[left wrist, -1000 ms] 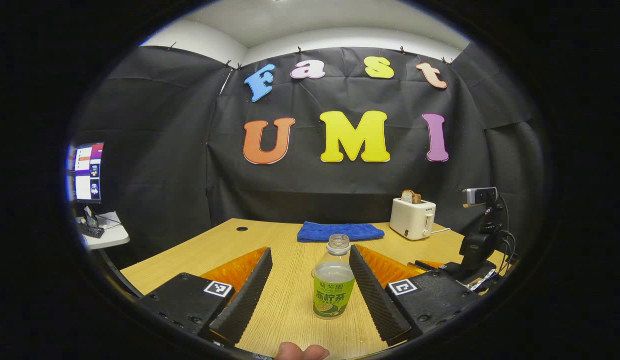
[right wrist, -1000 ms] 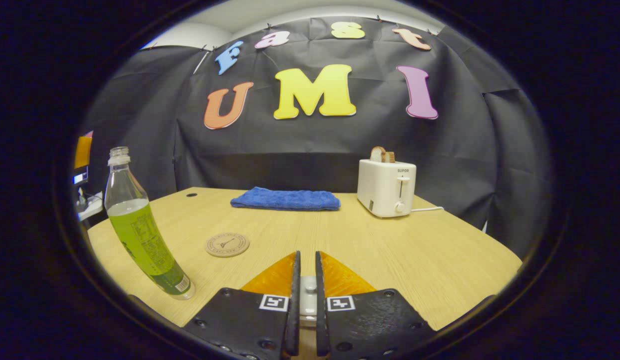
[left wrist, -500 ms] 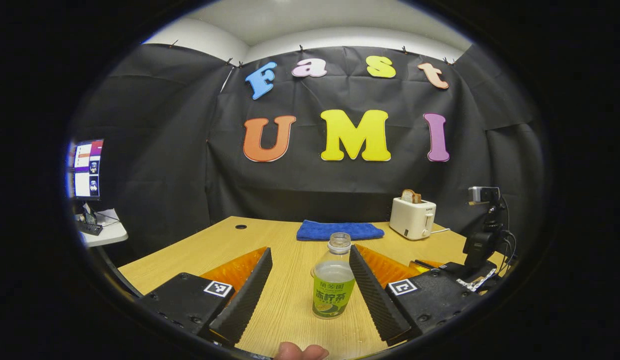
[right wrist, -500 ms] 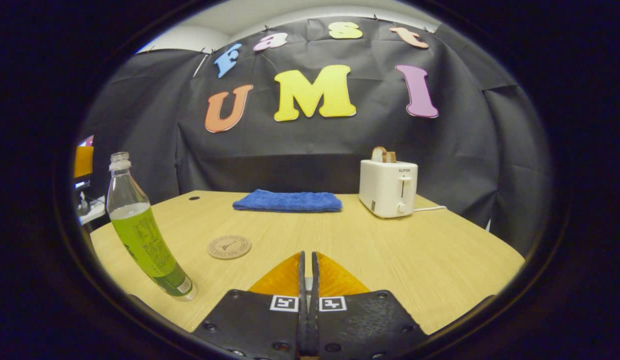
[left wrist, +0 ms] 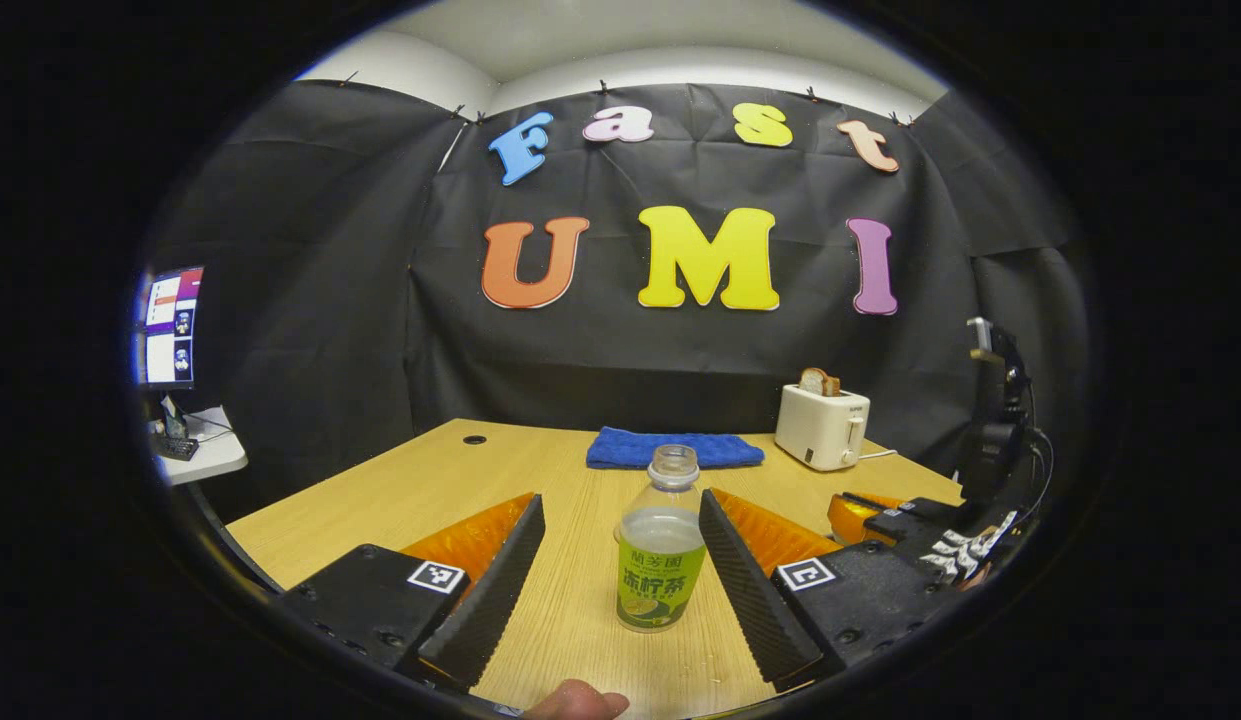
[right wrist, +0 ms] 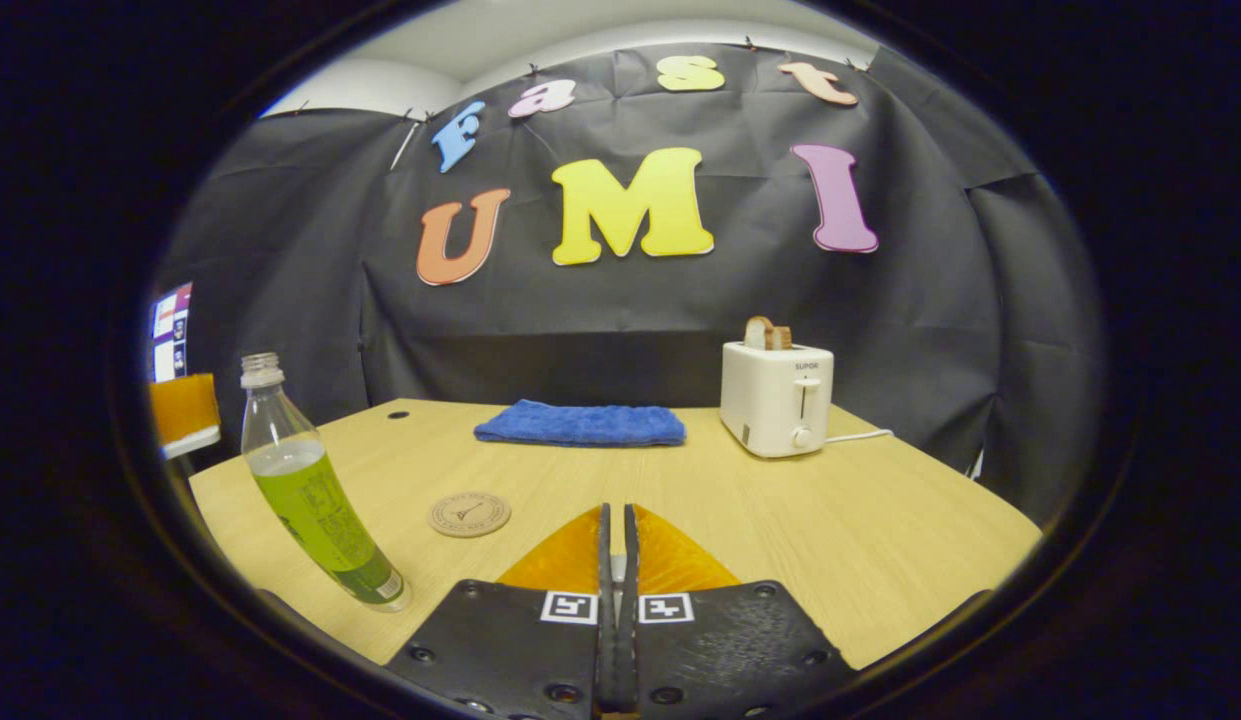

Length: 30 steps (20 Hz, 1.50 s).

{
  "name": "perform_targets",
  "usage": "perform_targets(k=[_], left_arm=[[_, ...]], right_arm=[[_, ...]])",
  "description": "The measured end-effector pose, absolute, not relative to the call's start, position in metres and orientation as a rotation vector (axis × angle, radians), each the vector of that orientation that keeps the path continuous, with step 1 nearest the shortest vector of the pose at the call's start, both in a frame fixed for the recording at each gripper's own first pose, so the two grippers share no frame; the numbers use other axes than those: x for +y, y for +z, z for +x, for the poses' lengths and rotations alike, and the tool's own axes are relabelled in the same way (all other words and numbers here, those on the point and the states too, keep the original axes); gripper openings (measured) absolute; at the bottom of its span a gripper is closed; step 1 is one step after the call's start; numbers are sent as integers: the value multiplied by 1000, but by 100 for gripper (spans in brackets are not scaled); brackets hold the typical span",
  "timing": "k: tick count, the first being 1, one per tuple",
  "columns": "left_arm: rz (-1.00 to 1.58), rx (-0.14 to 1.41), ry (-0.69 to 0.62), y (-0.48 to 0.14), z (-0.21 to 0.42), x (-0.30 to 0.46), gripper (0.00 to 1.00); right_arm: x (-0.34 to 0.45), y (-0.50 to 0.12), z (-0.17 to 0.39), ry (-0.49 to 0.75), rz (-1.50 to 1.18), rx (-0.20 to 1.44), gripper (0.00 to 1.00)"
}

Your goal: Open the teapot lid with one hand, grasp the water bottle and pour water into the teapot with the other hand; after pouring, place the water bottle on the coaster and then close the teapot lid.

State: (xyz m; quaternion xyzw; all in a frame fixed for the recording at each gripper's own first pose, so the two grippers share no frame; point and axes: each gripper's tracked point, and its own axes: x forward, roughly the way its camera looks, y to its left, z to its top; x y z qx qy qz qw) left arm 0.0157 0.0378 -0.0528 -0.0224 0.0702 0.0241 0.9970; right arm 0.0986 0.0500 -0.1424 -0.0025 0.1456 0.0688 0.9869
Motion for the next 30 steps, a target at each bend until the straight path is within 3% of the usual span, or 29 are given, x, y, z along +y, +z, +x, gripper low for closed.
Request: perform_targets(k=[10,22,30], left_arm=[[-119,275,-24,-126,20,1,98],[-43,310,31,-162,55,13,98],[43,309,78,-161,57,21,82]], right_arm=[[29,-119,81,144,-42,265,0],[14,-116,77,128,-73,262,0],[14,-115,73,146,-71,263,0]])
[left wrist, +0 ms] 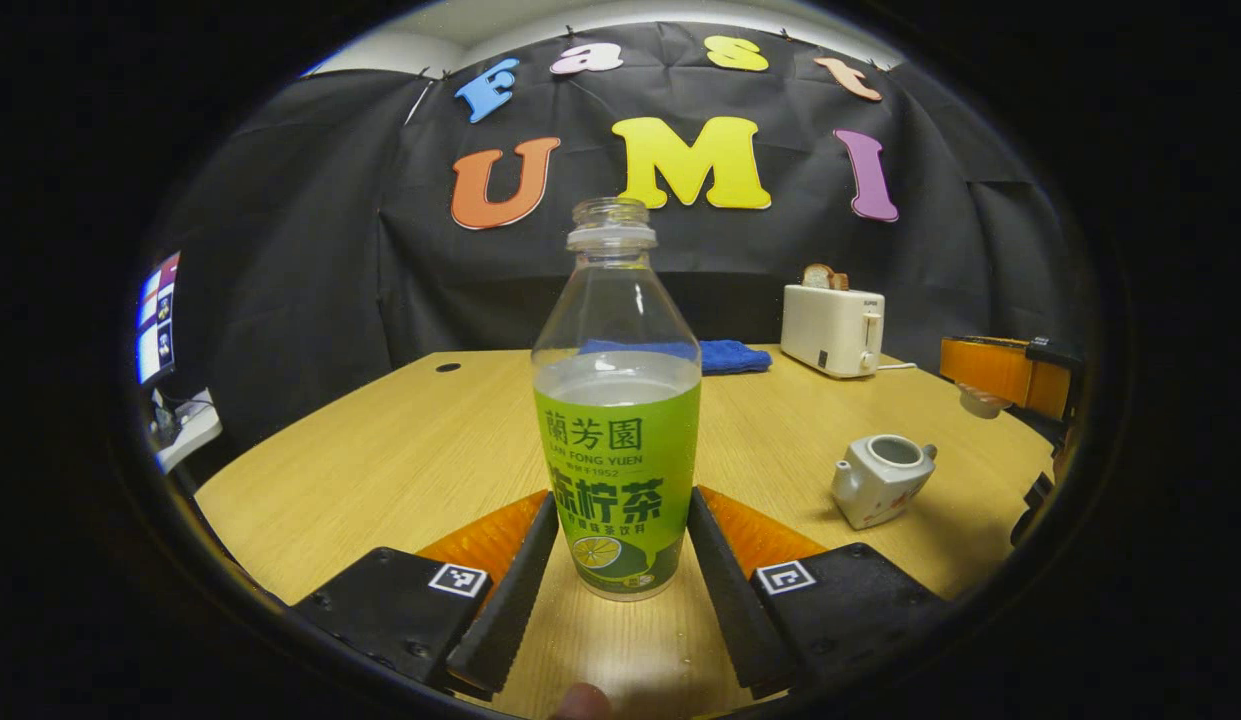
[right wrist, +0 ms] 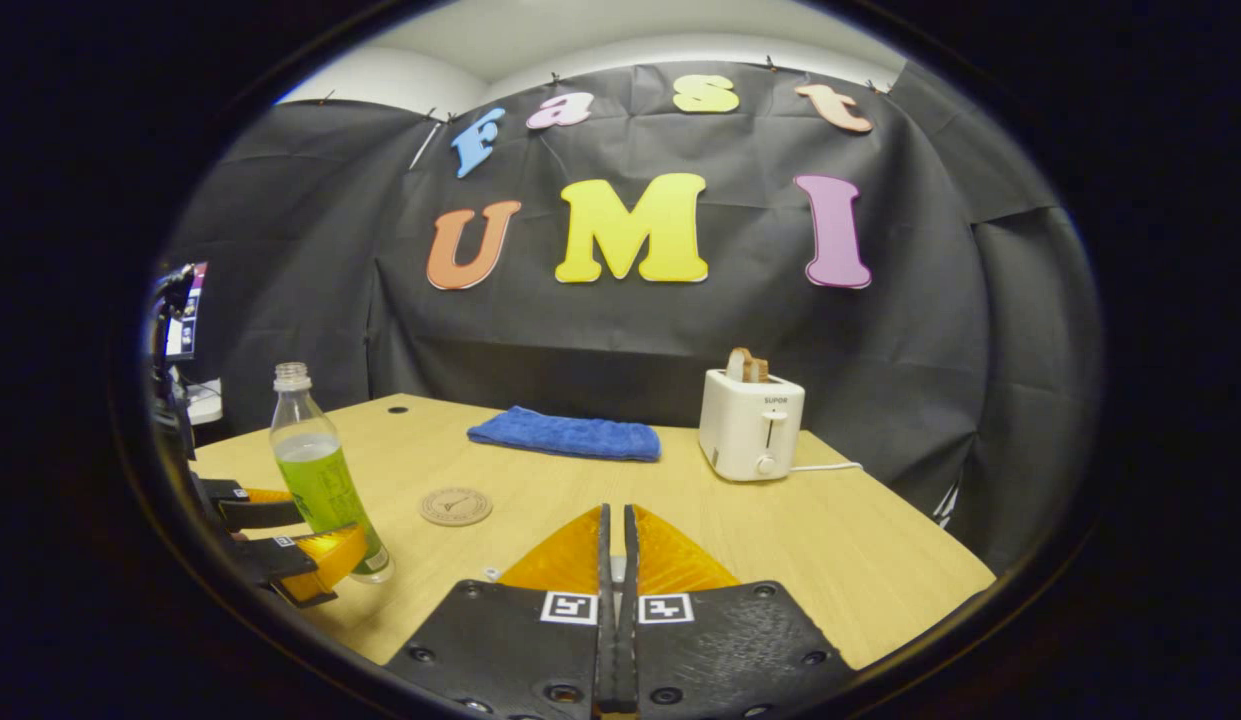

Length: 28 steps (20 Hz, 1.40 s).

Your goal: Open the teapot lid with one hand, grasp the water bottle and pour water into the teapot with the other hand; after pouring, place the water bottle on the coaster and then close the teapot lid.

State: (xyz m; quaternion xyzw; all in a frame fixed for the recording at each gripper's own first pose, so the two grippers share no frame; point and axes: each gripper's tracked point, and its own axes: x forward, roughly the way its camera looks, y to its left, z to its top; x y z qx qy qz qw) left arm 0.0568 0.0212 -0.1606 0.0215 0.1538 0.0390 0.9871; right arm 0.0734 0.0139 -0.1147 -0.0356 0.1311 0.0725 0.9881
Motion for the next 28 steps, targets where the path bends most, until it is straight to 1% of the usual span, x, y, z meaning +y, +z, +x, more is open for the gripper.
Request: perform_targets(k=[1,3,4,6,10,15,23,24,25,26,27,28], left_arm=[[62,319,84,-159,54,21,80],[115,323,94,-154,53,25,80],[142,323,100,-150,52,27,79],[206,336,106,-144,49,33,78],[448,335,127,-126,47,46,76],[700,339,130,-107,51,54,75],[1091,353,58,-97,65,40,75],[1131,355,48,-99,67,37,72],[1166,359,35,-100,68,33,75],[1198,366,22,-104,71,30,72],[1231,372,9,-108,73,28,75],[1263,377,-1,-110,74,26,75]], right_arm=[[12,-114,73,145,-66,261,0],[7,-113,73,143,-55,258,0],[4,-112,74,142,-51,259,2],[-1,-112,72,143,-38,264,0],[-12,-111,73,146,-18,265,0],[-29,-107,72,146,-2,262,0],[-57,-110,70,136,14,267,0],[-62,-111,70,132,13,270,0],[-66,-113,70,130,15,273,0],[-70,-114,70,127,15,277,0],[-73,-116,70,125,15,280,0],[-77,-116,69,120,15,281,0]])
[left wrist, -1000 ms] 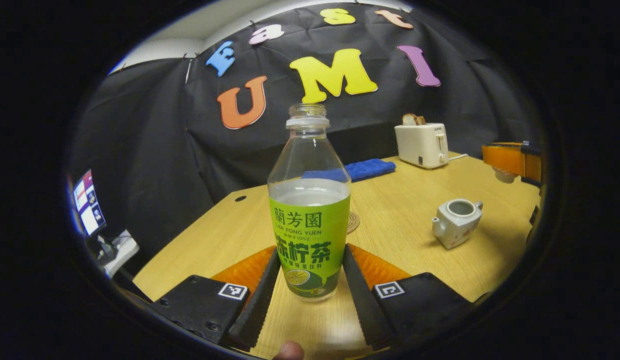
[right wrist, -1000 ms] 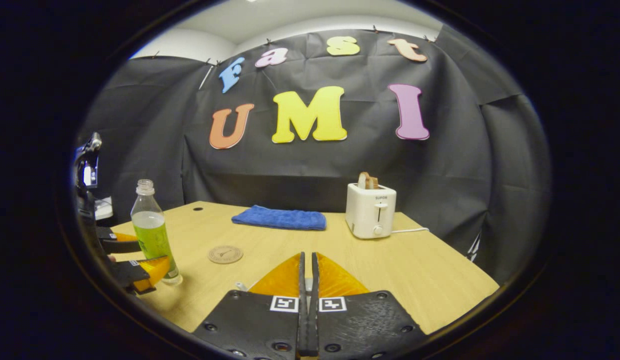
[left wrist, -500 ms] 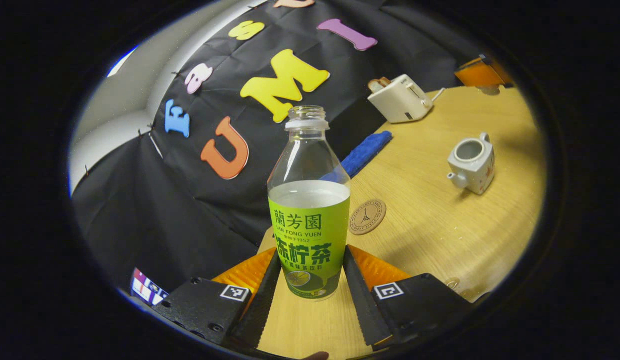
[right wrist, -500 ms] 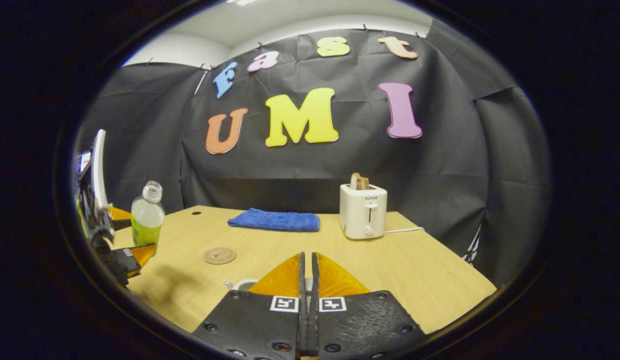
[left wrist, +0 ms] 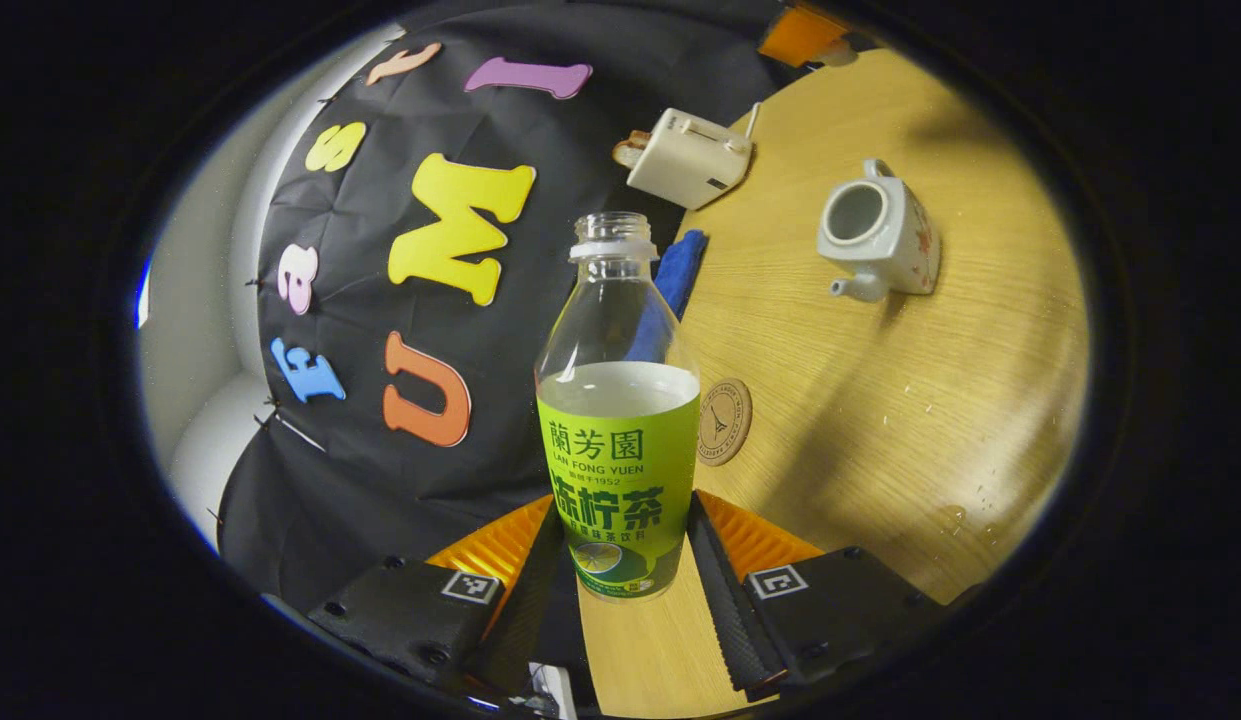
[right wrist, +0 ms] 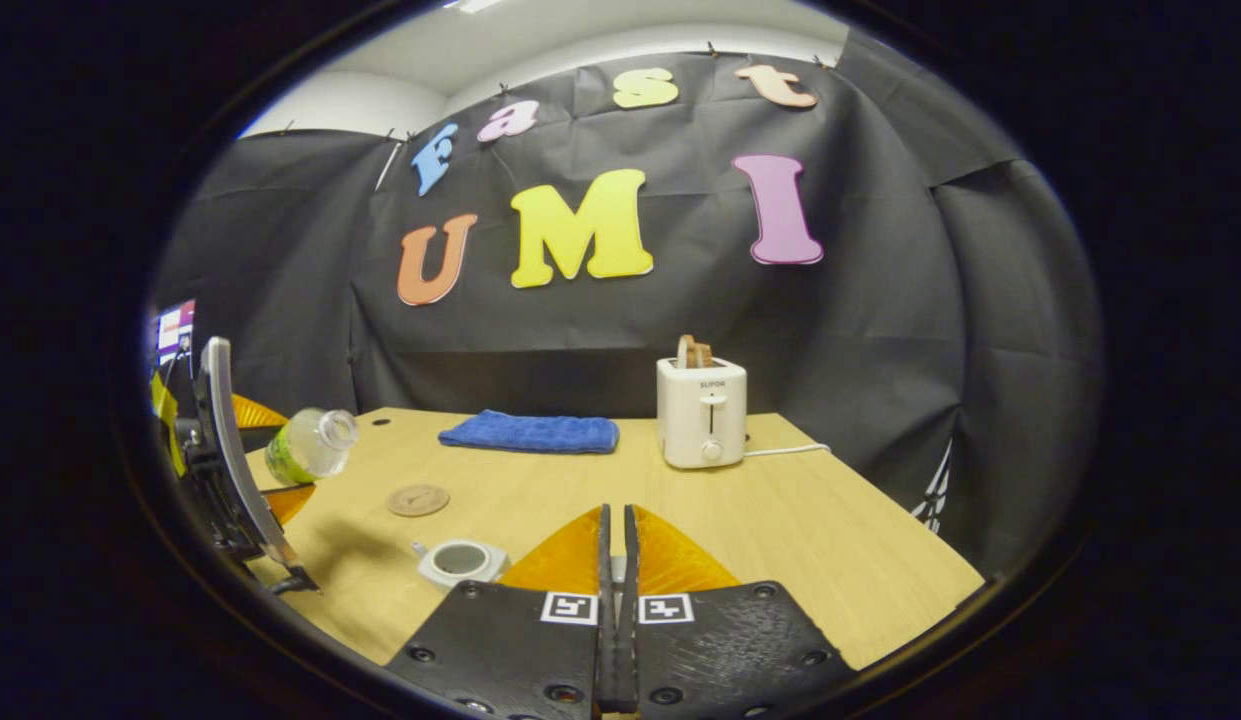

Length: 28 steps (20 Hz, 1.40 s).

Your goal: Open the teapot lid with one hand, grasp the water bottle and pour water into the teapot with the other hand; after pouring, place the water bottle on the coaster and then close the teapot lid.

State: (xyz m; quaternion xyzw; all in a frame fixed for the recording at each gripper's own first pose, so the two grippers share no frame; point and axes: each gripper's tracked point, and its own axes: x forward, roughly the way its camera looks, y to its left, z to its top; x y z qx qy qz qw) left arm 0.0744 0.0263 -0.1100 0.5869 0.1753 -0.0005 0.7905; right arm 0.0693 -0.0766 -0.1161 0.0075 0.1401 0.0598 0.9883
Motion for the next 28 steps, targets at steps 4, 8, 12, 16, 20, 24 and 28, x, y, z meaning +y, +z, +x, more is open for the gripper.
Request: perform_targets(k=[4,8,12,16,20,24,28], left_arm=[[1411,389,-35,-116,79,17,75],[1495,411,-62,-120,82,8,75],[1569,409,-82,-118,87,1,75],[1660,416,-95,-113,89,-3,75],[1753,412,-101,-108,93,-6,75],[1805,404,-103,-100,94,-9,75],[1860,390,-117,-97,96,-14,75]], right_arm=[[-87,-120,69,112,22,288,0],[-91,-124,69,112,24,294,0],[-95,-127,69,111,27,301,0],[-98,-128,69,110,33,301,0],[-101,-131,68,106,38,305,0],[-104,-131,65,100,37,305,0],[-105,-129,64,99,39,300,0]])
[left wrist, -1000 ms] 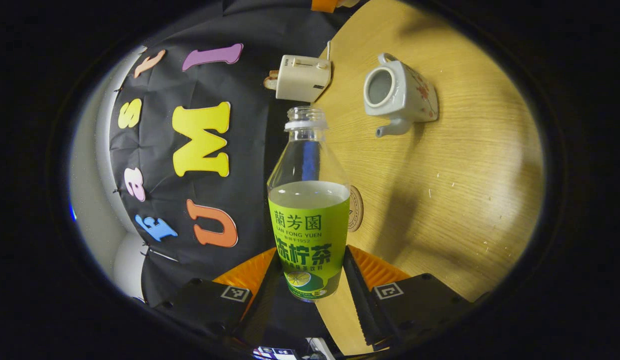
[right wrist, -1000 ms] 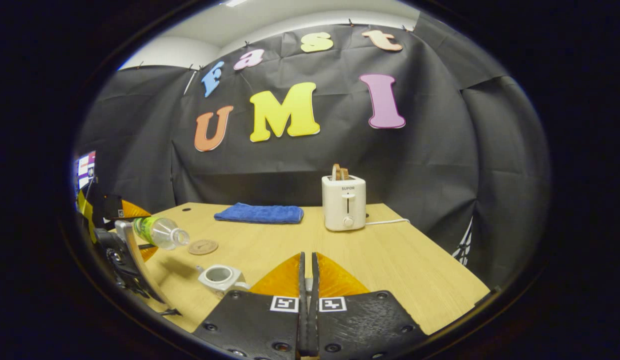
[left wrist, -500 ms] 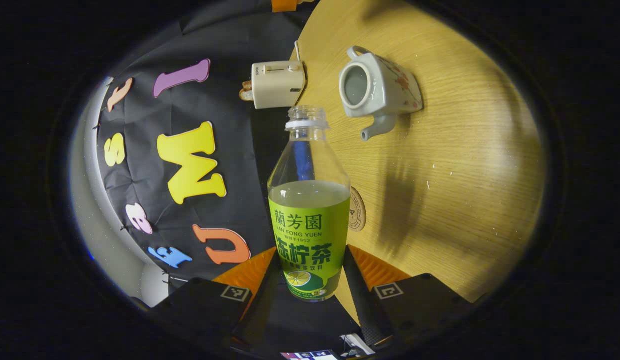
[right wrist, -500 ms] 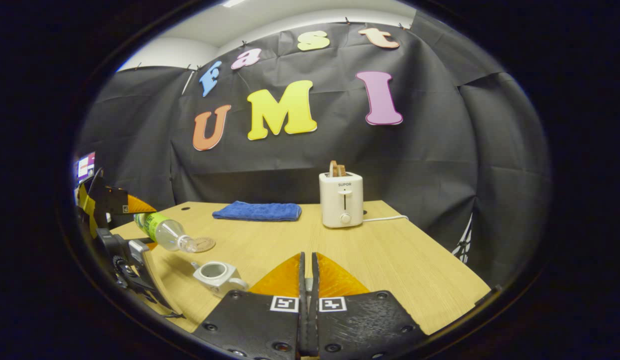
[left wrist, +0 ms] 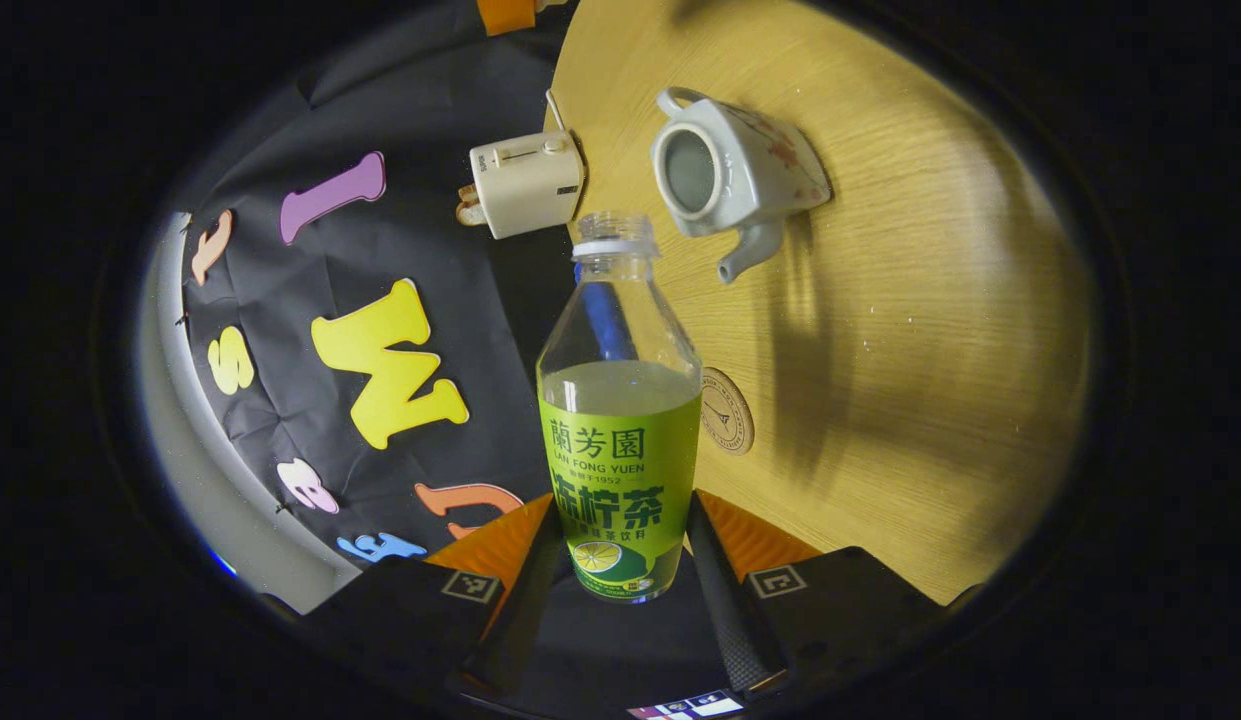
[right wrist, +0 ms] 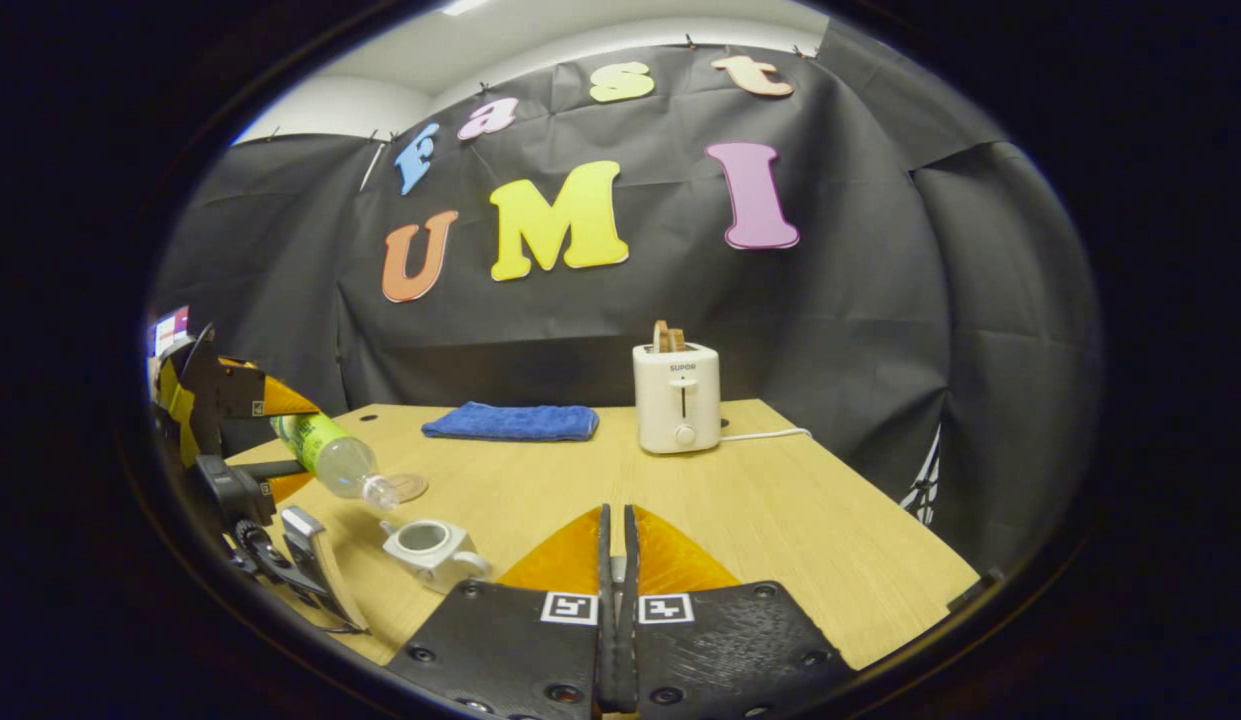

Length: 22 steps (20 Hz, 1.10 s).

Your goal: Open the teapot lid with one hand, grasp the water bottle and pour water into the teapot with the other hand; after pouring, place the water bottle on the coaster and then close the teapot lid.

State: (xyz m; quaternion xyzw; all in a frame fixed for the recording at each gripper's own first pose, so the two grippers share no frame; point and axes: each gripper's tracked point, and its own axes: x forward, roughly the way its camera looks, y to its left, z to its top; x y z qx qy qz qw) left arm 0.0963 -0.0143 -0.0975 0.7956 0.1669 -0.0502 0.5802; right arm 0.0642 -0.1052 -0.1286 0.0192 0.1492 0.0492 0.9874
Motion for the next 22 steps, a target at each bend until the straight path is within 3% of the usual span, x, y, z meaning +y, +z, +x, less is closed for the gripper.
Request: perform_targets(k=[22], left_arm=[[2037,263,-71,-75,113,-31,75]], right_arm=[[-106,-127,60,107,40,295,0]])
